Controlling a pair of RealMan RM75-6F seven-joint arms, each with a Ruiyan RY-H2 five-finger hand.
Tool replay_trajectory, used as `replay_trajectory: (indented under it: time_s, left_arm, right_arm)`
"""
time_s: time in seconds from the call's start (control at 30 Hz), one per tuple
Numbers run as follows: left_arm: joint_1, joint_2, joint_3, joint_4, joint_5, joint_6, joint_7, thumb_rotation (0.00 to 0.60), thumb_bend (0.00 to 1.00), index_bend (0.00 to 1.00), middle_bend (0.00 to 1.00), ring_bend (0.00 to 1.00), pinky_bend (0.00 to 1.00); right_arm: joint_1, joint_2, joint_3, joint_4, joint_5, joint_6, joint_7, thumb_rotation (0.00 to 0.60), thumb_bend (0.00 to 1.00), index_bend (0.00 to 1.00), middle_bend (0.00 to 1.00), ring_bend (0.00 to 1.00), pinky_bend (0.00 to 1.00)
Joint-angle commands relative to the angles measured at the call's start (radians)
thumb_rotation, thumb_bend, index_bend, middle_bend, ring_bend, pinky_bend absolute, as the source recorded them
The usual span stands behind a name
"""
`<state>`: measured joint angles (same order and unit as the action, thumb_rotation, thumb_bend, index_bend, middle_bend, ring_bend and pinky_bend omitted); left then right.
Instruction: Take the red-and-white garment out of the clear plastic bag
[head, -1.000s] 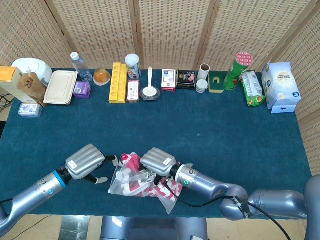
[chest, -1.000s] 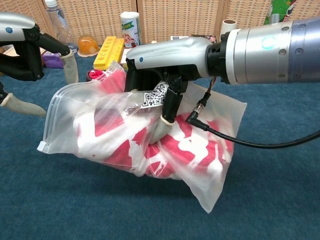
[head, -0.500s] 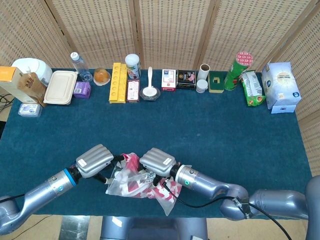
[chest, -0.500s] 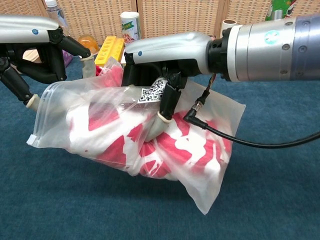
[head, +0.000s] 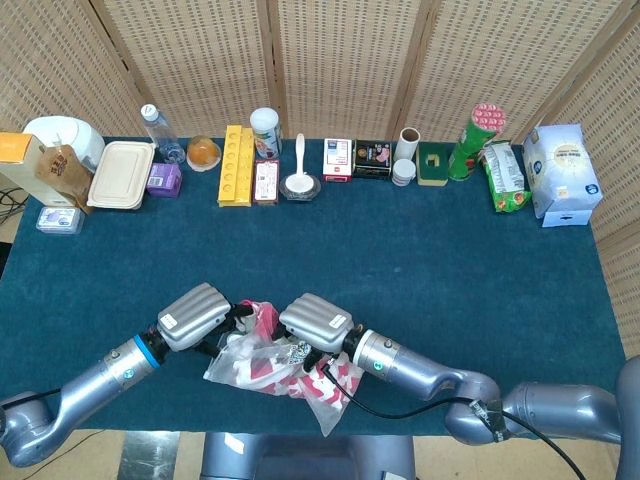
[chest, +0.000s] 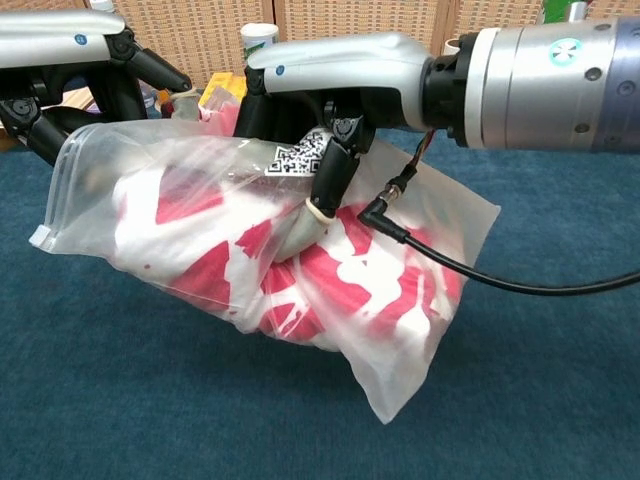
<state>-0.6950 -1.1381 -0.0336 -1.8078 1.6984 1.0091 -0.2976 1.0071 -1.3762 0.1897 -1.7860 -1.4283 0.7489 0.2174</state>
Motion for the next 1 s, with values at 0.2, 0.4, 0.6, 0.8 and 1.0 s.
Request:
replay_trajectory:
  time_s: [0.2,0.4,0.6,0.8,1.0]
  left_arm:
    - [0.0,-0.042,0.009,0.026,-0.006,0.024,-0.076,0.591,0.3,0.54,1.0,0.99,0.96]
    - [0.003,-0.068,0.008,0.042,-0.021,0.041,-0.111,0.6,0.4,0.69,1.0,1.0,0.99]
    - [0.014,-0.086,0.008,0.058,-0.045,0.061,-0.127,0.6,0.45,0.79,1.0,1.0,1.0]
    - [0.023,-0.097,0.003,0.076,-0.065,0.077,-0.149,0.6,0.46,0.82,1.0,1.0,1.0]
    - [0.027,-0.096,0.001,0.089,-0.069,0.087,-0.153,0.6,0.48,0.84,1.0,1.0,1.0]
  right_arm:
    - [-0.011,-0.001,0.003,-0.008,-0.02,0.029,0.042,0.6,0.22,0.91,0.92,1.0,1.0]
    - [-0.019,-0.008,0.0,-0.008,-0.029,0.047,0.07,0.6,0.22,0.91,0.92,1.0,1.0]
    - [-0.02,-0.02,0.0,0.01,-0.035,0.052,0.106,0.6,0.22,0.91,0.92,1.0,1.0]
    - [-0.016,-0.031,-0.001,0.028,-0.02,0.041,0.12,0.6,0.22,0.91,0.92,1.0,1.0]
    - [-0.011,-0.035,-0.007,0.037,-0.023,0.03,0.125,0.599,0.22,0.91,0.92,1.0,1.0]
